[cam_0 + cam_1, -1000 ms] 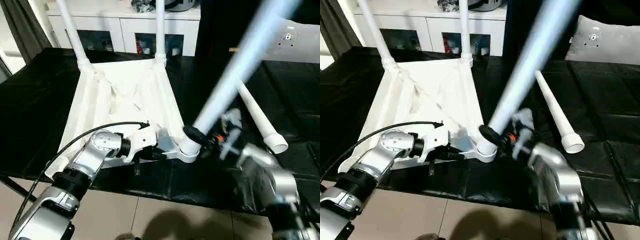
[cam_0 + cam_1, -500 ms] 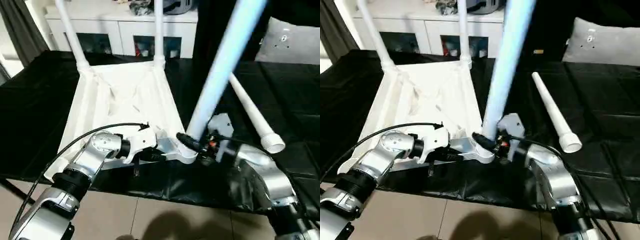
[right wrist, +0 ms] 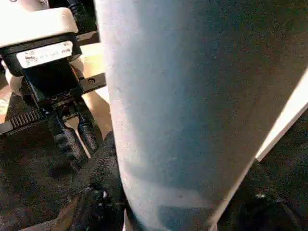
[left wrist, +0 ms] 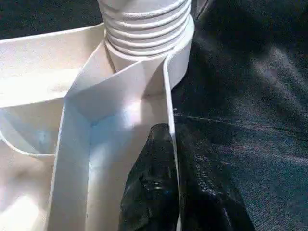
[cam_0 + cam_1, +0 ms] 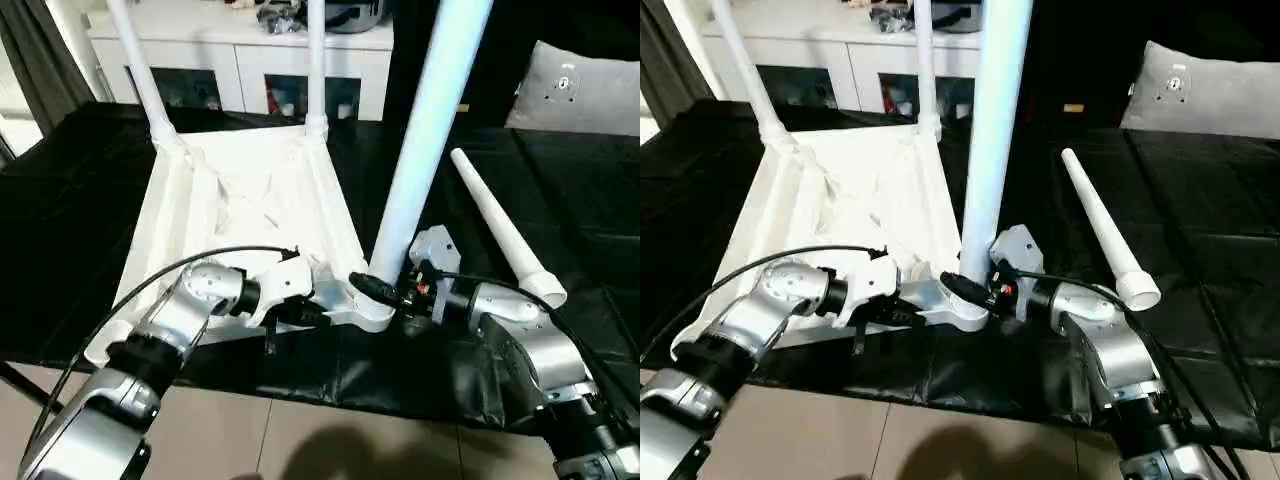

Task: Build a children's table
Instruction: Insert table leg to table base

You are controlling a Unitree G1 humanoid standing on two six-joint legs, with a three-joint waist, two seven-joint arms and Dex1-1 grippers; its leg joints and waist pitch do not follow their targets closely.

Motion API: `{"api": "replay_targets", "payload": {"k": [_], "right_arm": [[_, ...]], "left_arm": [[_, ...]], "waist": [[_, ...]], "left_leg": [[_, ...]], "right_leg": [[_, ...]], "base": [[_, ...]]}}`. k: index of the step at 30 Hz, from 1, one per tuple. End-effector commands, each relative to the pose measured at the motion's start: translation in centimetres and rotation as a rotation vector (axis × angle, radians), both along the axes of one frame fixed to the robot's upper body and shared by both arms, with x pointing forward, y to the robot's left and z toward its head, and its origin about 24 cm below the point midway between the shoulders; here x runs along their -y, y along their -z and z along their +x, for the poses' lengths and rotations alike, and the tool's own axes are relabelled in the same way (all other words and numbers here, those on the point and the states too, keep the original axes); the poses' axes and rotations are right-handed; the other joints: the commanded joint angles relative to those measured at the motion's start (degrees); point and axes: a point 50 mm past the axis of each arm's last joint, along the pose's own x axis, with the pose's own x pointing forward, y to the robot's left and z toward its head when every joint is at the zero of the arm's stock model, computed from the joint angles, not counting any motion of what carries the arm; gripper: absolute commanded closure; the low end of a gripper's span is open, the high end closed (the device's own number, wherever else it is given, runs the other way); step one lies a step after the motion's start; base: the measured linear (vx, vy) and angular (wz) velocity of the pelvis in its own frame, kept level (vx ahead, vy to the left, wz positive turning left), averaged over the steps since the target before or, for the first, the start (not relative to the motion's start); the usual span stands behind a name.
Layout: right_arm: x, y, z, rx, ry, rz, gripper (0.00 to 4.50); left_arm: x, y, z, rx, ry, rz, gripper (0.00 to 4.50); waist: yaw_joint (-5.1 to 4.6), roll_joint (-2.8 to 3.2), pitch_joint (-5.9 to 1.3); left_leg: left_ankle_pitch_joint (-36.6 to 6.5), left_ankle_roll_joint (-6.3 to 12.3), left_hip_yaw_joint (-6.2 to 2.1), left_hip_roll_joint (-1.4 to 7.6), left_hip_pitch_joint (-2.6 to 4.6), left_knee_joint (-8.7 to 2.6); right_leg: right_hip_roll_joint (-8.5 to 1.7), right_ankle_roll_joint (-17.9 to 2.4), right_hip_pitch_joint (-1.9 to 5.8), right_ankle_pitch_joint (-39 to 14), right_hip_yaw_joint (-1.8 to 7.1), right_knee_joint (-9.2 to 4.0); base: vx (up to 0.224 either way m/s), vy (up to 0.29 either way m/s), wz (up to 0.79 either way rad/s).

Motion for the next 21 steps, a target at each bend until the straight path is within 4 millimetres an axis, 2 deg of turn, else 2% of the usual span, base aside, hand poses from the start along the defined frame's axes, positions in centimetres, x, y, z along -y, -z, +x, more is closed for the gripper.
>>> {"api": "replay_targets", "payload": {"k": [1,3,6,9,12,13,14,17,18,19,20,21], "right_arm": [[0.7,4.4,-2.1,-0.231,0.002,-0.104,2.6],[0.7,4.7,-2.2,-0.243,0.009,-0.119,2.6],[0.6,4.8,-2.2,-0.248,0.014,-0.123,2.6],[0.1,4.7,-2.0,-0.248,0.022,-0.119,2.6],[-0.2,4.5,-1.8,-0.246,0.037,-0.114,2.6],[-0.4,4.5,-1.7,-0.244,0.051,-0.111,2.6],[-0.5,4.4,-1.6,-0.245,0.063,-0.106,2.6],[-0.6,4.4,-1.4,-0.252,0.094,-0.107,2.6],[-0.7,4.6,-1.3,-0.249,0.113,-0.118,2.6],[-0.8,4.7,-1.2,-0.245,0.141,-0.131,2.6],[-0.9,4.7,-1.2,-0.246,0.153,-0.13,2.6],[-1.2,4.7,-1.2,-0.248,0.186,-0.115,2.6]], "left_arm": [[0.8,-2.0,1.0,0.08,0.08,0.013,4.5],[0.9,-2.5,1.6,0.093,0.076,0.018,4.5],[1.0,-2.7,1.7,0.096,0.077,0.016,4.5],[0.7,-2.6,1.8,0.095,0.08,0.021,4.5],[0.3,-2.3,1.6,0.084,0.074,0.02,4.5],[0.0,-2.2,1.3,0.072,0.064,0.01,4.5],[-0.2,-2.1,1.1,0.068,0.054,0.005,4.5],[-0.7,-1.7,0.5,0.063,0.027,-0.005,4.5],[-0.9,-1.4,0.1,0.056,0.004,-0.015,4.5],[-1.2,-0.9,-0.4,0.047,-0.042,-0.03,4.5],[-1.3,-0.7,-0.6,0.044,-0.069,-0.036,4.5],[-1.3,-0.2,-1.3,0.047,-0.156,-0.058,4.5]], "waist": [[-0.42,0.81,-2.54],[-0.27,0.67,-2.56],[-0.2,0.7,-2.62],[-0.19,0.93,-2.57],[-0.31,0.94,-2.42],[-0.38,0.62,-2.28],[-0.42,0.76,-2.27],[-1.21,0.82,-2.18],[-1.24,0.51,-2.28],[-1.54,0.6,-2.35],[-1.82,0.59,-2.22],[-1.91,0.3,-2.22]], "left_leg": [[-17.9,0.55,-1.11,2.87,0.41,-4.53],[-18.1,0.55,-1.04,2.81,0.54,-4.53],[-18.3,0.17,-1.23,3.1,0.4,-4.69],[-18.1,0.22,-1.19,2.95,0.25,-4.67],[-19.2,0.02,-1.24,3.03,0.37,-4.79],[-19.8,-0.05,-1.29,3.02,0.32,-4.89],[-19.9,-0.26,-1.42,3.1,0.31,-4.97],[-21.1,-0.65,-1.59,3.17,0.31,-5.13],[-20.7,-0.58,-1.68,3.31,0.15,-5.21],[-19.9,-0.73,-1.7,3.42,-0.07,-5.24],[-20.3,-0.65,-1.56,3.32,0.02,-5.26],[-20.7,-0.65,-1.48,3.27,0.12,-5.25]], "right_leg": [[-4.87,-9.1,2.07,-22.4,3.01,-5.41],[-4.73,-8.9,2.06,-22.4,2.97,-5.6],[-4.96,-9.6,2.2,-20.9,2.99,-5.25],[-4.89,-10.2,2.31,-19.5,3.0,-5.17],[-4.99,-10.1,2.2,-21.3,2.98,-5.31],[-5.03,-9.8,2.16,-22.7,2.97,-5.42],[-5.15,-9.7,2.19,-23.2,2.98,-5.29],[-5.18,-9.0,1.98,-25.4,3.01,-5.43],[-5.32,-9.0,2.05,-25.2,3.06,-5.24],[-5.4,-9.4,2.07,-23.9,3.1,-5.03],[-5.2,-9.4,1.82,-24.1,3.09,-5.22],[-5.1,-9.3,1.79,-24.7,3.07,-5.28]], "base": [[0.0,0.0,0.0],[0.0,0.0,0.0],[0.0,0.0,0.0],[0.0,0.0,0.0],[0.0,0.0,0.0],[0.0,0.0,0.0],[0.0,0.0,0.0],[0.0,0.0,0.0],[0.0,0.0,0.0],[0.0,0.0,0.0],[0.0,0.0,0.0],[0.0,0.0,0.0]]}}
